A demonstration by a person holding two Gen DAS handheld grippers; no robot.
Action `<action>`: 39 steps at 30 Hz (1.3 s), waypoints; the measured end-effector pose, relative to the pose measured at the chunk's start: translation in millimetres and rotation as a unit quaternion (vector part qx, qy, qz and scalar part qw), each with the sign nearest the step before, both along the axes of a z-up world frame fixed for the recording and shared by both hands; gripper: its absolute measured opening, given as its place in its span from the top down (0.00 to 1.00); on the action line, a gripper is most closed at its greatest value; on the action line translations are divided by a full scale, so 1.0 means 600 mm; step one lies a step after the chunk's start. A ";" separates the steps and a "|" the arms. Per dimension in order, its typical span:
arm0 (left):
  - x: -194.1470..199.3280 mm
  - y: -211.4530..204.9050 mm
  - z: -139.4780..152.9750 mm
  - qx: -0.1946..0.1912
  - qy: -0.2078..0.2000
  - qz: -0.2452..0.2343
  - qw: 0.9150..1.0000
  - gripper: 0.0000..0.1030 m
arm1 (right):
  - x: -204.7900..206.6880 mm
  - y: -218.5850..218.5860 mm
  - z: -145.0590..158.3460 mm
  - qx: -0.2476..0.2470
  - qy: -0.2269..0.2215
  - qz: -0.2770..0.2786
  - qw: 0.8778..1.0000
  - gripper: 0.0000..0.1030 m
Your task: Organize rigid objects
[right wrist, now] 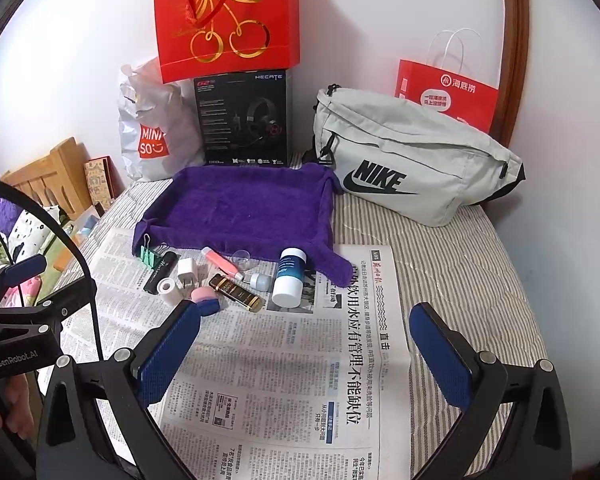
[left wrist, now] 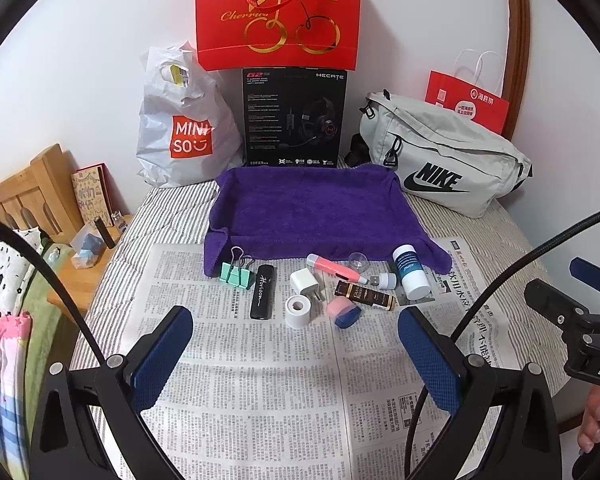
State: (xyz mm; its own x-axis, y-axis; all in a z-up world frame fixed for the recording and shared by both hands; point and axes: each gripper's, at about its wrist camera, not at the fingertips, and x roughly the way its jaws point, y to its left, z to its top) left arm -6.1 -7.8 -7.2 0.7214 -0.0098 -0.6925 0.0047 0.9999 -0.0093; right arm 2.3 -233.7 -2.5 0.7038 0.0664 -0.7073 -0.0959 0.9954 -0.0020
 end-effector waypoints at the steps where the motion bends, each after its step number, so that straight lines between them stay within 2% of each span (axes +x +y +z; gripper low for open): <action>1: 0.000 0.000 0.000 0.000 0.000 0.001 1.000 0.00 | 0.000 0.000 0.000 0.000 0.000 0.000 1.000 0.00; 39: -0.011 0.003 -0.004 0.006 0.000 -0.003 1.000 0.00 | -0.006 -0.012 0.002 0.004 0.000 -0.005 1.000 0.00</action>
